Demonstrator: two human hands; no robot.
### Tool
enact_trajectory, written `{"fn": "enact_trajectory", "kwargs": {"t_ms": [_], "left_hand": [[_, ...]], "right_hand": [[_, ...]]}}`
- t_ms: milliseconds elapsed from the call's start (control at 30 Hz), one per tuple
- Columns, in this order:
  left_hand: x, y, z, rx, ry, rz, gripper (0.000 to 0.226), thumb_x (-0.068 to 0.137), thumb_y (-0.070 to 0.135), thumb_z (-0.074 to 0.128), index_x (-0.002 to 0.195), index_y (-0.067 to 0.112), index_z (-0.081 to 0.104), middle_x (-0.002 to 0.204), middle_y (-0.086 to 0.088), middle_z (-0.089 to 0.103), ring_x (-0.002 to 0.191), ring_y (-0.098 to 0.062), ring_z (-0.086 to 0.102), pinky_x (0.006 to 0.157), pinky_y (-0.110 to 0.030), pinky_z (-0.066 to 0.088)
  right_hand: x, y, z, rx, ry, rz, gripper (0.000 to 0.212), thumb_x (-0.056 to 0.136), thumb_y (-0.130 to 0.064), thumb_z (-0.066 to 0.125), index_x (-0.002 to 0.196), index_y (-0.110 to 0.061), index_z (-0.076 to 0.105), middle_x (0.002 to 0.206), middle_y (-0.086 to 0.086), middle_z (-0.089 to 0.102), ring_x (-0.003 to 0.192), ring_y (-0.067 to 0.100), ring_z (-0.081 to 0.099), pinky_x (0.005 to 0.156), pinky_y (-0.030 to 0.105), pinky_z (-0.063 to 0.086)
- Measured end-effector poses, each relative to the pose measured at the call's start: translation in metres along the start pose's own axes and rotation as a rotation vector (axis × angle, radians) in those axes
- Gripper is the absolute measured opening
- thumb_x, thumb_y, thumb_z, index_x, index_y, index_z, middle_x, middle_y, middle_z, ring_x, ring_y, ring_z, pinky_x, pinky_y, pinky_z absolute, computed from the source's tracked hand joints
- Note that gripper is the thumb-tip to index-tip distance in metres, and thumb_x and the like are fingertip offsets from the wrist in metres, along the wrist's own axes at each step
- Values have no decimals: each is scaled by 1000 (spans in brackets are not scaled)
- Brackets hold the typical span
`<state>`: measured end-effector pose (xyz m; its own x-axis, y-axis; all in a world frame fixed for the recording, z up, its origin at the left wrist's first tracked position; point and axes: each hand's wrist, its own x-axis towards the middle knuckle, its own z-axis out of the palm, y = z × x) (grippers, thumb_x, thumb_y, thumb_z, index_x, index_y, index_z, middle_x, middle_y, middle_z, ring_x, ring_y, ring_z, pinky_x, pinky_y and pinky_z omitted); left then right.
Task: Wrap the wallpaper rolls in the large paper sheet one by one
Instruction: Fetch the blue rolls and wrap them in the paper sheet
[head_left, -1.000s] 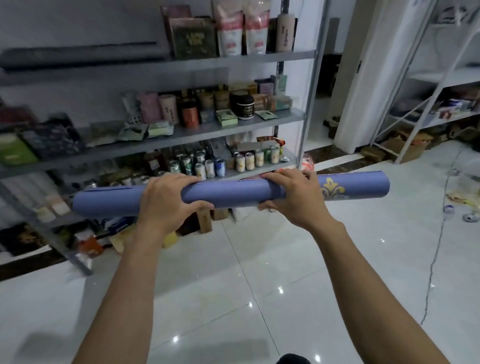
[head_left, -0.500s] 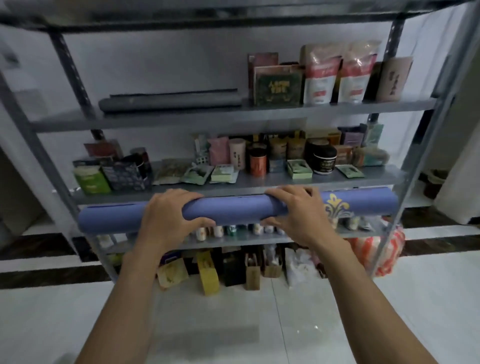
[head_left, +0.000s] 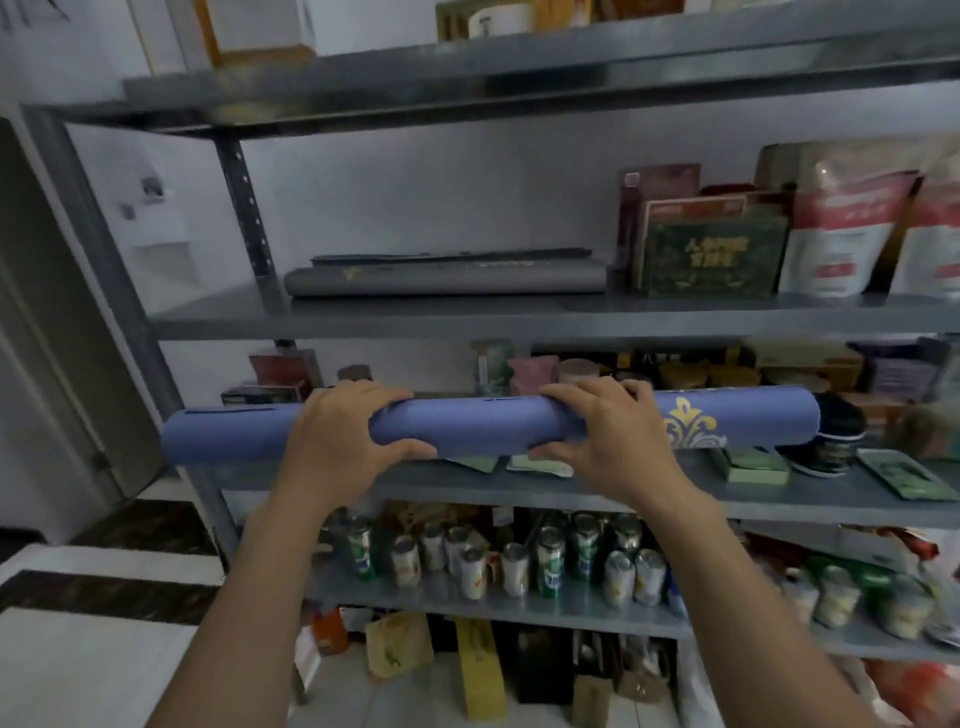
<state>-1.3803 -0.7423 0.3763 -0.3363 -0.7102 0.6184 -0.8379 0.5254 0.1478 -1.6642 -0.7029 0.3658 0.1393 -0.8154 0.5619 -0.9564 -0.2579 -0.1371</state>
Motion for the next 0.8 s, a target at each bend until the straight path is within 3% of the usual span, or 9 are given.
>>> {"fn": "enact_trajectory", "kwargs": {"t_ms": [267,433,633,800], "left_hand": [[100,-104,22,1,36,101,87,67,88,39,113,21,67,107,-1,70,93,-24,62,85,-43,50],[157,-155,27,-32,54,139,79,65,81,51,115,22,66,108,2,68,94,-21,60,86,-41,49],[206,-197,47,-25,83,170,80,65,81,50,115,21,65,108,0,69,93,-21,62,82,-40,50],[244,-217,74,-106,-26,72,77,64,79,56,123,29,60,117,4,66,100,-19,62,84,-33,50]], "right_hand": [[115,-19,46,-20,83,44,59,75,-56,70,127,-32,56,122,-4,60,112,21,51,97,39,28],[175,-30,66,-58,142,64,59,75,-55,70,126,-28,58,119,-1,61,110,23,52,94,39,26],[230,-30,86,-88,135,78,62,74,-58,70,126,-27,57,119,1,61,111,25,52,94,41,25],[269,-13,106,-102,111,81,66,74,-61,68,130,-30,54,126,-1,60,119,23,50,100,41,26]]}}
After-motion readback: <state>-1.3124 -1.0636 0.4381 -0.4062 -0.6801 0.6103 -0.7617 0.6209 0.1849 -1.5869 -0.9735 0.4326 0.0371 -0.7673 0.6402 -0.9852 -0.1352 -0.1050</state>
